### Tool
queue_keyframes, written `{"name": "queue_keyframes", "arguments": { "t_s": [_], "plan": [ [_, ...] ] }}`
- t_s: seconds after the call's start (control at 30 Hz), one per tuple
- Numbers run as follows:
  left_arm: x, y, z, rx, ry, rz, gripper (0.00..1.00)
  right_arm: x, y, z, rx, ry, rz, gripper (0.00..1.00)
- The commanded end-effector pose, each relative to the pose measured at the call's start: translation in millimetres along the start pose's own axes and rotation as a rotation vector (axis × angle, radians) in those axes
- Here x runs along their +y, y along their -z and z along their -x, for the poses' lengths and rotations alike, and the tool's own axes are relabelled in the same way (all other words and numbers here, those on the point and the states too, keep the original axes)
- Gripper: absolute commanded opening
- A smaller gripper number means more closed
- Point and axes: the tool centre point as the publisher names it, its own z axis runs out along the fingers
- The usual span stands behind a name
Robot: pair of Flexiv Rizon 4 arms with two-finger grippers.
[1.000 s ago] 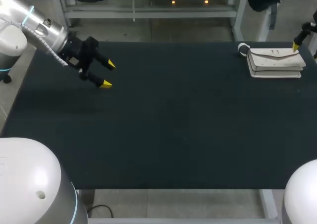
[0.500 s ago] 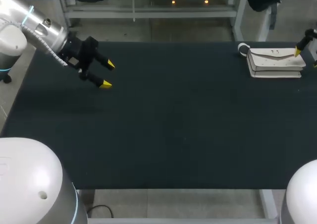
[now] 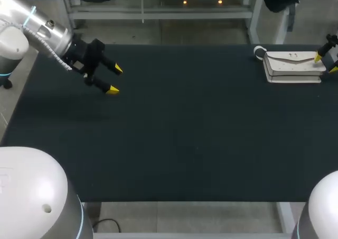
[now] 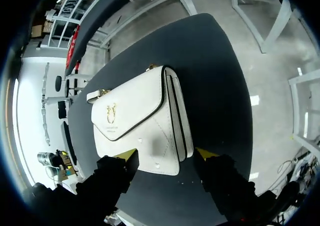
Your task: Pick up the bag, open it, inspect its contents, close it, and place it on the opposite side
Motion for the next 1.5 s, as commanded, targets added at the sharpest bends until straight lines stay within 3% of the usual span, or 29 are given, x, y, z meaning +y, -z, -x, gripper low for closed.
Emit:
{"name": "queue_keyframes", "arguments": {
  "t_s": [0.03,0.07,0.27,0.77,0.87,1.2,1.5],
  "plan": [
    [0.7,-1.3,0.1,-0.002,-0.001,-0.003,1.00,11.2,-3.0,6.0,0.045,-0.001,-0.104,0.56],
    [0.7,-1.3,0.1,-0.002,-0.001,-0.003,1.00,12.4,-4.2,5.9,0.051,0.000,-0.106,0.50],
    [0.7,-1.3,0.1,-0.002,-0.001,-0.003,1.00,16.6,-8.7,4.8,0.079,-0.003,-0.113,0.40],
    [0.7,-1.3,0.1,-0.002,-0.001,-0.003,1.00,17.0,-11.9,1.1,0.122,-0.002,-0.114,0.22],
    [0.7,-1.3,0.1,-0.002,-0.001,-0.003,1.00,16.5,-12.3,-0.8,0.133,0.003,-0.115,0.00],
    [0.7,-1.3,0.1,-0.002,-0.001,-0.003,1.00,9.9,-15.1,-13.3,0.180,0.032,-0.120,0.00],
    [0.7,-1.3,0.1,-0.002,-0.001,-0.003,1.00,-7.6,-18.3,-54.3,0.206,0.146,-0.133,0.00]
  ]
}}
